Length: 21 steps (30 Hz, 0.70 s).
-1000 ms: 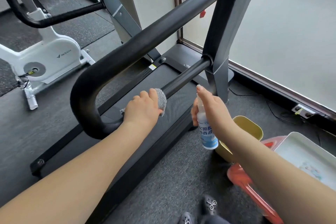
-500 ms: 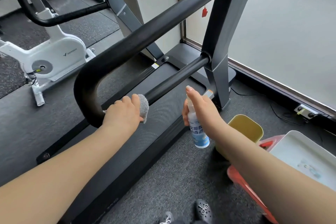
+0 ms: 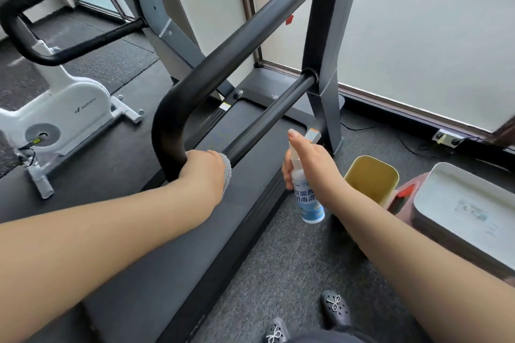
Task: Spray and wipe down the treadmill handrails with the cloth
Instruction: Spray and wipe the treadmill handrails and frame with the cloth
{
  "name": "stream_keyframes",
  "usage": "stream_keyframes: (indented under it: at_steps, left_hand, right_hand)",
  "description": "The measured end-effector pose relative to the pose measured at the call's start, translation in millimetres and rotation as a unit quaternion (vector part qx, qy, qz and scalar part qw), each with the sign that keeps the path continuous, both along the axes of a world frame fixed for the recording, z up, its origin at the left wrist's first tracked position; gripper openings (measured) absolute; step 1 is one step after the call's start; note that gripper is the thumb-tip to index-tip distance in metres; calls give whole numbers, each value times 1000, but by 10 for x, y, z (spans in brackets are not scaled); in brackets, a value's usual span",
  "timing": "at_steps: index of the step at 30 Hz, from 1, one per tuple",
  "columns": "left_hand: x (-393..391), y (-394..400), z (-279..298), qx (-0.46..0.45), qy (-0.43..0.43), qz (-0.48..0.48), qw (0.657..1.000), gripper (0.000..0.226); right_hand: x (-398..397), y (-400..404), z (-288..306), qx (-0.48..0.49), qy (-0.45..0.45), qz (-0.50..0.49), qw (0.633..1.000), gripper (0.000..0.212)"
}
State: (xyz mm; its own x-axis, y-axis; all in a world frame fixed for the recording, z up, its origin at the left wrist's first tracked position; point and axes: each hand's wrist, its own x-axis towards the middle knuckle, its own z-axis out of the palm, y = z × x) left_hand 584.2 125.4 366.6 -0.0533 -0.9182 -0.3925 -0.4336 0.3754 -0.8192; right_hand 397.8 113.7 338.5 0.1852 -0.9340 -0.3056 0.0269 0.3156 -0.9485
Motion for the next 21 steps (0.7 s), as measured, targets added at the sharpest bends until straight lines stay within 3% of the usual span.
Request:
stream_keyframes:
  at_steps: [6, 10, 13, 14, 18, 21]
  left_hand:
    - [63, -30, 84, 75, 46, -13, 996, 31]
    - [54, 64, 115, 26, 11, -59, 998, 28]
    - [38, 117, -15, -34, 86, 18, 996, 11]
    - [25, 122, -55, -67, 110, 31, 991, 13]
    - [-36, 84, -223, -153, 189, 46, 969, 57]
    - [-78, -40, -329, -191, 277, 70, 939, 57]
  right_hand:
    - [48, 327, 50, 7, -8, -45, 999, 59]
    - [-16, 441, 58, 10, -20, -76, 997, 59]
    - [-56, 435, 52, 12, -36, -80, 996, 58]
    - [-73, 421, 51, 11, -37, -80, 996, 58]
    - [-147, 303, 81, 1, -27, -74, 997, 59]
    - [-222, 172, 77, 0, -27, -66, 997, 60]
